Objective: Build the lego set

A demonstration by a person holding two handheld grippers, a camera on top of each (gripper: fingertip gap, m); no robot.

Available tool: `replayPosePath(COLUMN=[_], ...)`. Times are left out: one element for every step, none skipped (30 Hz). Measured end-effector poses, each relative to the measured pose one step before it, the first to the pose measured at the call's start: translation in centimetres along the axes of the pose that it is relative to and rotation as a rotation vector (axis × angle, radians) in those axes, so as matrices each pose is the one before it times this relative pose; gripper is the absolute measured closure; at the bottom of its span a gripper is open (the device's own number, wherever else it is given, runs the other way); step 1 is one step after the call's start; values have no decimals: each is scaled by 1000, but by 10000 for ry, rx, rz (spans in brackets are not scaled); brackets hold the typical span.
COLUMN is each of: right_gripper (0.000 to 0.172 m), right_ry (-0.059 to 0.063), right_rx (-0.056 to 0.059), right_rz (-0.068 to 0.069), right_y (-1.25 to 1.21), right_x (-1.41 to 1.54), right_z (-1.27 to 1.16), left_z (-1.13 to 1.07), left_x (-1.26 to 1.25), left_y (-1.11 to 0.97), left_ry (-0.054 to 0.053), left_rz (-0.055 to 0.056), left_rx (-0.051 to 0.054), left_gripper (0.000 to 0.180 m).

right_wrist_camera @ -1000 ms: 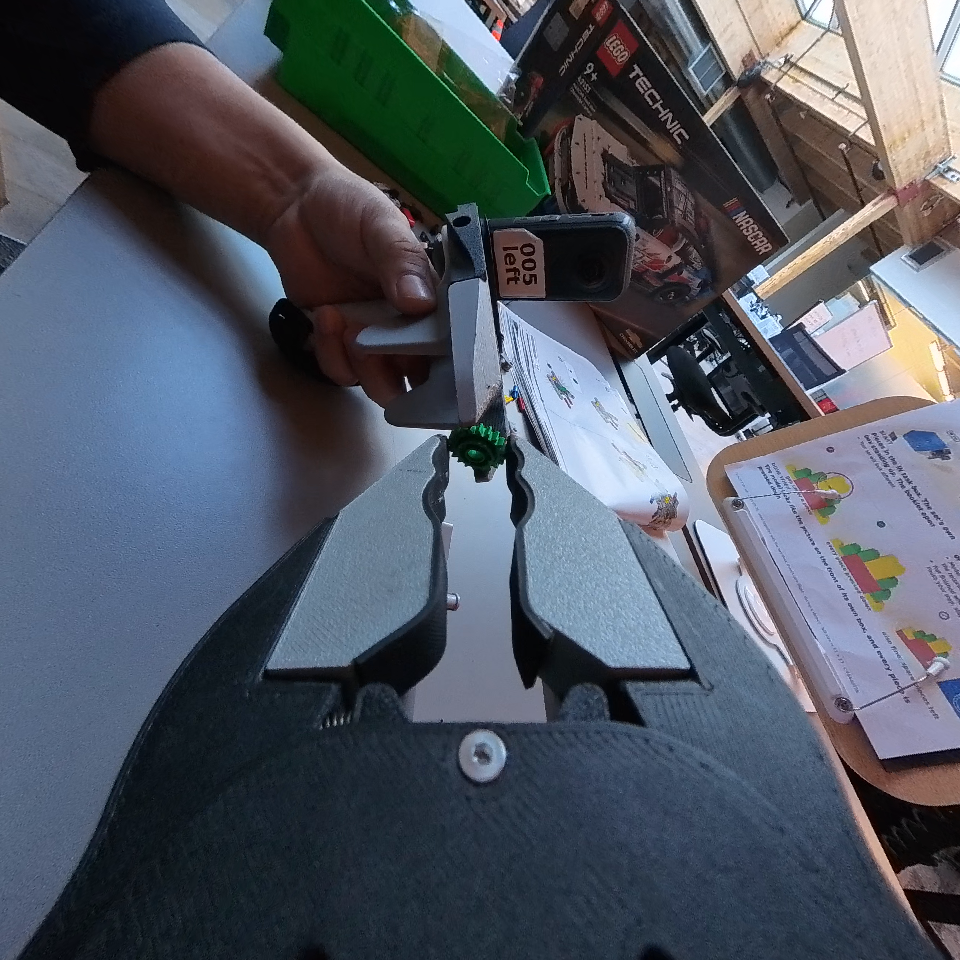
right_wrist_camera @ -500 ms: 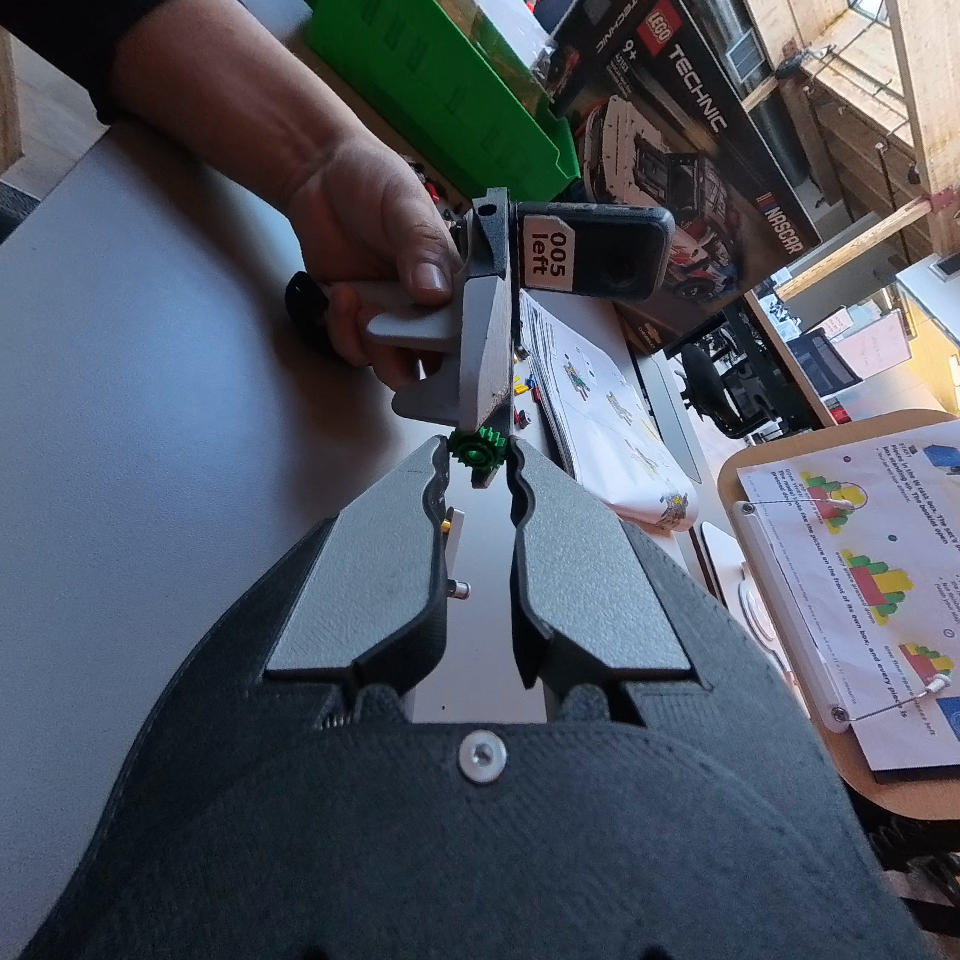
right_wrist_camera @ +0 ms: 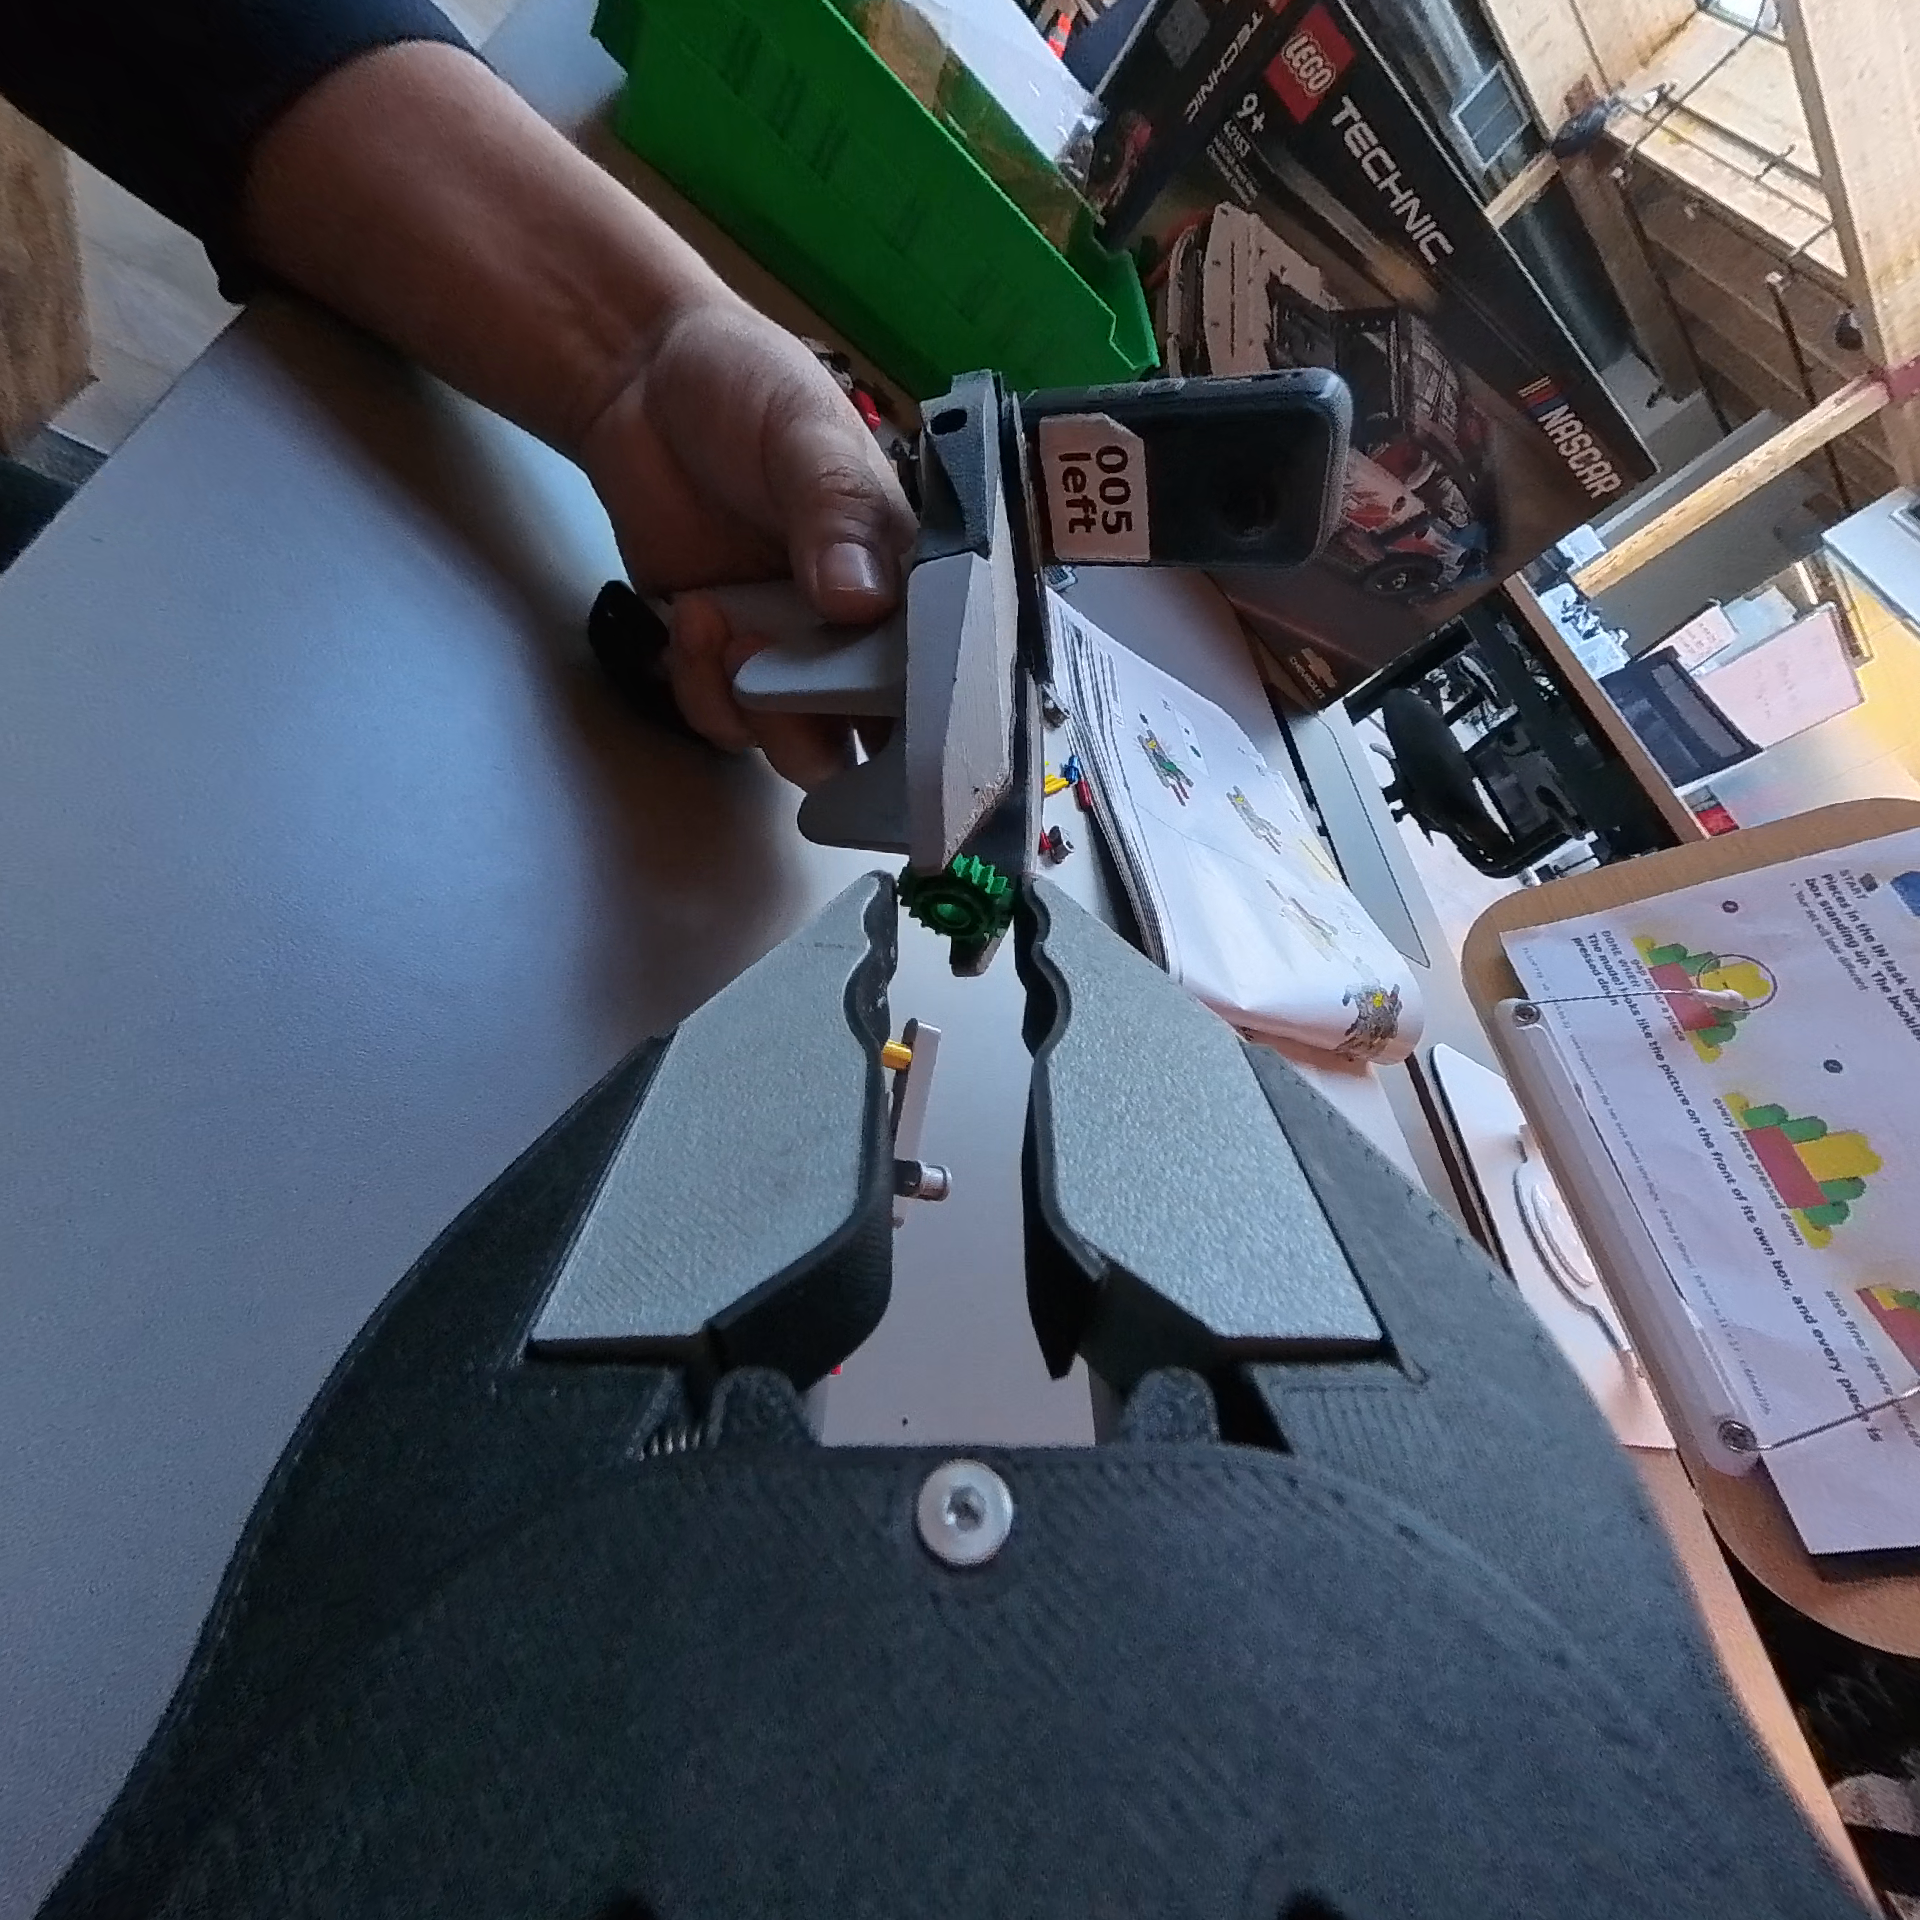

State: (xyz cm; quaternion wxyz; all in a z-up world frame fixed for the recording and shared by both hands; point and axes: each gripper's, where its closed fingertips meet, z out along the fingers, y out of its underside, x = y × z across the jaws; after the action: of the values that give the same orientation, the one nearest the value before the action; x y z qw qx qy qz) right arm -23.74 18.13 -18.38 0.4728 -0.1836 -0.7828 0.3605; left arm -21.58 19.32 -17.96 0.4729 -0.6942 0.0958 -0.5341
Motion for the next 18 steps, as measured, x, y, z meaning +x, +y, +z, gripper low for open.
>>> replayPosePath(right_gripper=[152, 152, 152, 152, 152, 152, 152, 152, 152, 152, 152, 153, 153, 153, 153, 152, 153, 153], right_ry=[-9, 0, -10, -14, -27, -53, -73, -88, -104, -136, -158, -174, -170, -179, -193, -158, -111, -94], right_rx=[-29, -42, -39, -22, 0, -4, 1, 2, 13, 36, 49, 58, 62, 58, 50, 36, 25, 7], right_rz=[-55, -60, -63, -35, -14, -13, -2, -9, -4, -16, -23, 15, 56, 81, 103, 95, 55, 13], right_y=[11, 25, 42, 16, -2, 11, 18, 31, 22, -27, -24, -2, 1, -1, -13, 6, 8, 21], right_x=[-13, -30, -37, -12, -30, -39, -81, -84, -105, -163, -171, -183, -144, -158, -164, -134, -103, -108], right_z=[-31, 2, -1, -16, -33, -29, -36, -43, -40, -58, -62, -62, -56, -49, -53, -49, -45, -38], left_z=[24, 5, 9, 21, 17, 37, 46, 43, 61, 63, 72, 88, 89, 76, 86, 81, 67, 81], left_x=[1, -20, -20, 1, 12, 12, -4, 1, 20, 56, 71, 43, 30, 27, 55, 37, 22, 7], left_y=[30, 26, 40, 17, 20, 47, 66, 72, 104, 130, 155, 143, 124, 113, 131, 96, 70, 91], left_ry=[31, 18, 8, 3, 0, -7, 1, 0, 11, 40, 44, 37, 29, 36, 46, 35, 26, 20], left_rz=[-50, -57, -40, -11, 11, 4, -11, -21, -20, -26, -29, -40, -45, -49, -56, -56, -46, -43], left_rx=[-3, -6, -17, -9, -12, -27, -36, -41, -51, -75, -79, -78, -58, -60, -70, -46, -33, -53], left_gripper=[162, 162, 162, 162, 162, 162, 162, 162, 162, 162, 162, 162, 162, 162, 162, 162, 163, 162])
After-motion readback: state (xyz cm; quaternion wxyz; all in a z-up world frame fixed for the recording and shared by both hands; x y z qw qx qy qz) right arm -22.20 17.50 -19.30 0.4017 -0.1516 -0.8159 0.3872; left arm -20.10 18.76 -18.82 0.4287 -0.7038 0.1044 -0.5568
